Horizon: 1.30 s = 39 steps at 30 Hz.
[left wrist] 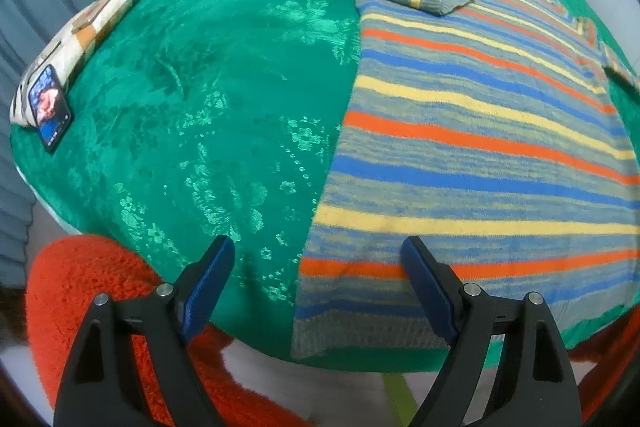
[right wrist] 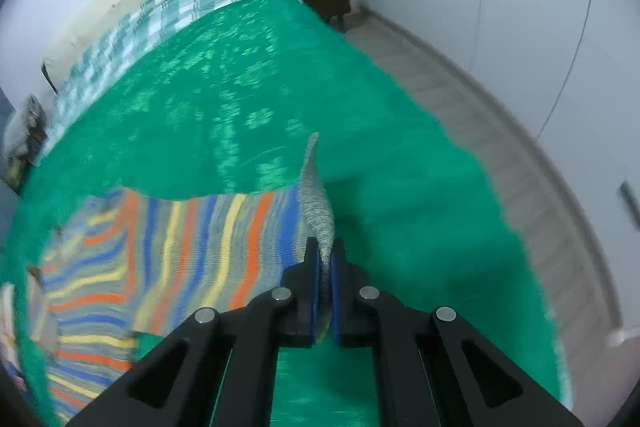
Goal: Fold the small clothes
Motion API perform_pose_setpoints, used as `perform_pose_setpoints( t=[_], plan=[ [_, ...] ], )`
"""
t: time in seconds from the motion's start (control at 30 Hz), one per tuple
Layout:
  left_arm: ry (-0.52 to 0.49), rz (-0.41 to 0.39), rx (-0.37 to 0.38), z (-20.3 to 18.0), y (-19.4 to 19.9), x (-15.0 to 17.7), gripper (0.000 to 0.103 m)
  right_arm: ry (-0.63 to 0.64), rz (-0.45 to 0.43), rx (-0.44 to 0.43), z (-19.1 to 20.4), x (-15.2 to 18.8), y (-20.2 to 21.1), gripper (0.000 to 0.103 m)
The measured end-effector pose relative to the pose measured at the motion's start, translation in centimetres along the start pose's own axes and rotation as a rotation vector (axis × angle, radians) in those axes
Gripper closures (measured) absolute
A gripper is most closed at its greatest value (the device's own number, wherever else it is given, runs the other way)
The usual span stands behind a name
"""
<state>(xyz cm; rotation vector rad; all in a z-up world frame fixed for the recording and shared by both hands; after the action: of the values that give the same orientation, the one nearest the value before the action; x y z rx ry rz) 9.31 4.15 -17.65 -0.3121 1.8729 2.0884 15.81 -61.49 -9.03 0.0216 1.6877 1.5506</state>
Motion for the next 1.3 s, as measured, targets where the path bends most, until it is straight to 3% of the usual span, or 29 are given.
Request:
perform_pose_setpoints(
  t=[0.1,0.27,0.5,0.53,0.6,0.63,0.77,0.83,0.9,1.0,1.07,1.27,1.3],
  plan=[
    [-0.009,0.002,-0.008,-0.1,-0.2,0.0,0.016,0.122,-0.013,0.111,0.7,0.5,-0.1,0.099],
    [-0.024,0.02,-0.02,-0.2,-0.6,0.2,0.016,0.151,0.093,0.211,0.9,2.8,-3.6,0.099],
    [-0.004,0.015,-0.015,0.5,0.1,0.1,0.016,0.152,0.074,0.227,0.8,3.7,-3.5,0.097],
    [-0.003,0.01,-0.013,0.5,0.4,0.1,0.016,0.148,0.075,0.209,0.6,3.7,-3.3,0.091],
    [-0.006,-0.018,-0.007,0.5,1.7,-0.2,0.016,0.139,0.074,0.212,0.7,3.9,-3.1,0.059],
    [-0.009,-0.037,-0.005,0.5,2.4,-0.4,0.016,0.124,0.065,0.195,0.2,4.4,-2.3,0.037],
    [-0.048,-0.13,0.014,-0.1,5.6,-1.8,0.016,0.115,0.023,0.106,-0.4,6.7,1.5,0.036],
    [-0.069,-0.158,0.033,-0.7,6.2,-2.7,0.013,0.137,0.044,-0.006,0.6,8.4,2.8,0.042],
    [-0.1,-0.172,0.06,-1.7,5.9,-3.6,0.013,0.134,0.129,-0.235,2.7,11.0,3.5,0.057],
    [-0.128,-0.171,0.115,-3.7,4.7,-4.0,0.013,0.129,0.264,-0.543,7.0,15.2,3.7,0.068],
    [-0.141,-0.137,0.136,-4.8,3.3,-3.5,0.013,0.139,0.325,-0.644,9.4,17.2,3.3,0.072],
    [-0.149,-0.092,0.131,-5.3,1.6,-1.3,0.013,0.129,0.4,-0.731,13.0,19.4,0.5,0.072],
    [-0.15,-0.088,0.128,-5.2,1.4,-1.2,0.013,0.12,0.409,-0.748,13.2,19.7,0.2,0.077]
  ],
)
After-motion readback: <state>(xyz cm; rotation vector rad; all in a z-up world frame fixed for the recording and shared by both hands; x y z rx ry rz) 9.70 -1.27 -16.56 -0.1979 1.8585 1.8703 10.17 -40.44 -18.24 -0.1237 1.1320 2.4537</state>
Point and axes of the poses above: each gripper's, at about its wrist camera, not at the fingertips, and y roughly against the way its jaws point, z to its left, x to its underside, the point moved 1 cm from there along -y, roughly the way its jaws point, and after that the axes turned 1 degree about -y, right-handed, at the moved point
